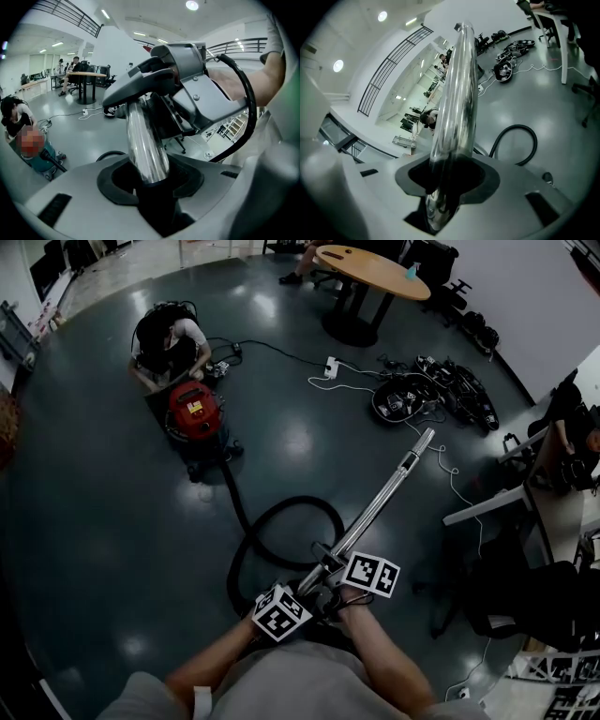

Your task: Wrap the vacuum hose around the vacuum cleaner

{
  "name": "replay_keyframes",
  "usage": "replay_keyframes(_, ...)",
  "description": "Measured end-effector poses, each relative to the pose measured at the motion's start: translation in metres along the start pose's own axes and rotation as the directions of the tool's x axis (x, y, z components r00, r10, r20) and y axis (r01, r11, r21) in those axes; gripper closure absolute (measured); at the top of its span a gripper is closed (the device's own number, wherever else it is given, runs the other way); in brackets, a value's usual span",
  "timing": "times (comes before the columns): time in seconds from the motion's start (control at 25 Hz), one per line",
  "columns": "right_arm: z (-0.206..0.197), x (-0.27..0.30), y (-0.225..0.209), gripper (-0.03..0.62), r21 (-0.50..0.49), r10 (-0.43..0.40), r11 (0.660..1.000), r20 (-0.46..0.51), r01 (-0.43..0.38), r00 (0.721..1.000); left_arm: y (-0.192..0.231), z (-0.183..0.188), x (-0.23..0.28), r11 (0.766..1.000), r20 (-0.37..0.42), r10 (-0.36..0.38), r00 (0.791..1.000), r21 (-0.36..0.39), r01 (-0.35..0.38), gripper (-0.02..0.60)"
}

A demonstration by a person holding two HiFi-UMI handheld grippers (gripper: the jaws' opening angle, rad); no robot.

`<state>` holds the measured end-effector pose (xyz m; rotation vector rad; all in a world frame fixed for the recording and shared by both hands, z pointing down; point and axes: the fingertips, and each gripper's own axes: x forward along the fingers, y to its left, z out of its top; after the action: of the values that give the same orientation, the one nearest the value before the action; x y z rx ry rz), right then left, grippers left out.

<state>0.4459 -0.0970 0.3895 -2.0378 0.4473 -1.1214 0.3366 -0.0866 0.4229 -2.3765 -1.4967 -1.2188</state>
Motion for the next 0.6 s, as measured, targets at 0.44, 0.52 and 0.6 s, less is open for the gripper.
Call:
replay_keyframes(0.44,0.035,-0.001,0.003,0.459,-0.041,0.003,0.999,0.063,0.000,0.998,0.003,0.002,-0.017,0.987,-0.033,-0.126,0.991,0.093,0.129,0.304)
replay_keyframes(0.52,0.045,-0.001,0.002,0.459,-0.044,0.011,0.999,0.070,-0.008,0.997,0.007,0.010,-0.017,0.988,-0.038,-0.108,0.993,0.106,0.112,0.304)
replay_keyframes(0.6,0.055,-0.003,-0.003,0.459,-0.049,0.015,0.999,0.071,-0.012,0.997,0.008,0.017,-0.016,0.988,-0.044,-0.092,0.995,0.119,0.097,0.304)
